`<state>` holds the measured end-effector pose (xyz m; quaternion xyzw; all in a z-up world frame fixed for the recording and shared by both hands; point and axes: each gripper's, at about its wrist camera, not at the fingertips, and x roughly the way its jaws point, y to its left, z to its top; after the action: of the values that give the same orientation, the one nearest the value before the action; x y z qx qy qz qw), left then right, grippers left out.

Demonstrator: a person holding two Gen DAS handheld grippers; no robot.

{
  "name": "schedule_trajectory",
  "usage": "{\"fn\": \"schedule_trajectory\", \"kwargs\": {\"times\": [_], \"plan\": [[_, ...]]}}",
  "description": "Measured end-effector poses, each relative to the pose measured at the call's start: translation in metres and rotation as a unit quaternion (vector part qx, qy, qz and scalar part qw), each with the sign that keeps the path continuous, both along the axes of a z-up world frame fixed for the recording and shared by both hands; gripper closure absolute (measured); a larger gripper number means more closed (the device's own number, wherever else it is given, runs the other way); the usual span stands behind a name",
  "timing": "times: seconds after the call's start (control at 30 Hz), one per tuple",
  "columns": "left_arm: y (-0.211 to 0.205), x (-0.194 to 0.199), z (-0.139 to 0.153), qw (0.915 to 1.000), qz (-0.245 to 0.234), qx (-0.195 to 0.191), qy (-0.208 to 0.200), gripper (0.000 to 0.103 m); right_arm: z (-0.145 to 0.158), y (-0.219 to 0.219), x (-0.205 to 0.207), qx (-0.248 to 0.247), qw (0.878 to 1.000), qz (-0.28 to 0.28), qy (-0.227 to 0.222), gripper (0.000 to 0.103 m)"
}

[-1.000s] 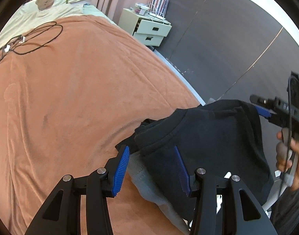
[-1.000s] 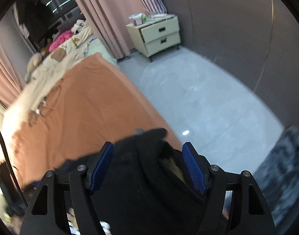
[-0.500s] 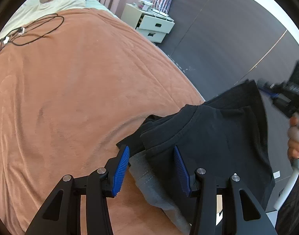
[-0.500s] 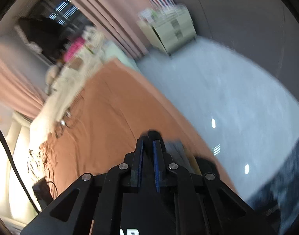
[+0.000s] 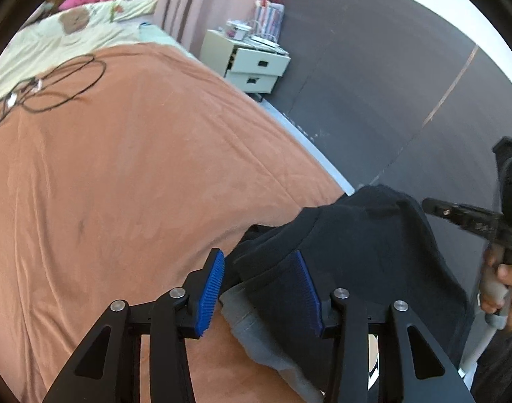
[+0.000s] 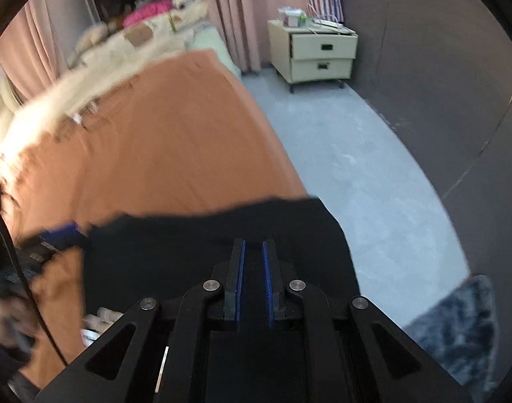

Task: Fold small clothes
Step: 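Open both tools and release the sweatshirt onto the stack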

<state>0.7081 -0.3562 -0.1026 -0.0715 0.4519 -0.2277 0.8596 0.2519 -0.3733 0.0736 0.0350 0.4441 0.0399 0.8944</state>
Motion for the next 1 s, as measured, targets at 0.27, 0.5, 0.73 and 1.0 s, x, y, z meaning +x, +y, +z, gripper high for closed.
{"fn": "schedule_trajectory", "kwargs": {"times": [0.27, 0.5, 0.73, 1.0], "plan": [[-0.011, 0.021, -0.029, 0.9993, -0.003, 0.024, 0.029, 0.066, -0.029, -0.039, 0.031, -0.020, 0.999, -0.026, 0.028, 0.096], [-0.009, 0.028, -0.040, 0.9985, -0.003, 0.026, 0.049, 0.062, -0.047, -0.028, 0.060, -0.031, 0.997, -0.043, 0.047, 0.096], [-0.008, 0.005, -0.009, 0.9994, -0.005, 0.033, 0.012, 0.062, -0.020, -0.019, -0.010, -0.010, 0.999, -0.035, -0.004, 0.093], [-0.015, -0.035, 0.002, 0.9989, -0.036, 0.031, 0.001, 0.062, -0.039, -0.020, -0.150, -0.022, 0.998, -0.038, -0.052, 0.054]]}}
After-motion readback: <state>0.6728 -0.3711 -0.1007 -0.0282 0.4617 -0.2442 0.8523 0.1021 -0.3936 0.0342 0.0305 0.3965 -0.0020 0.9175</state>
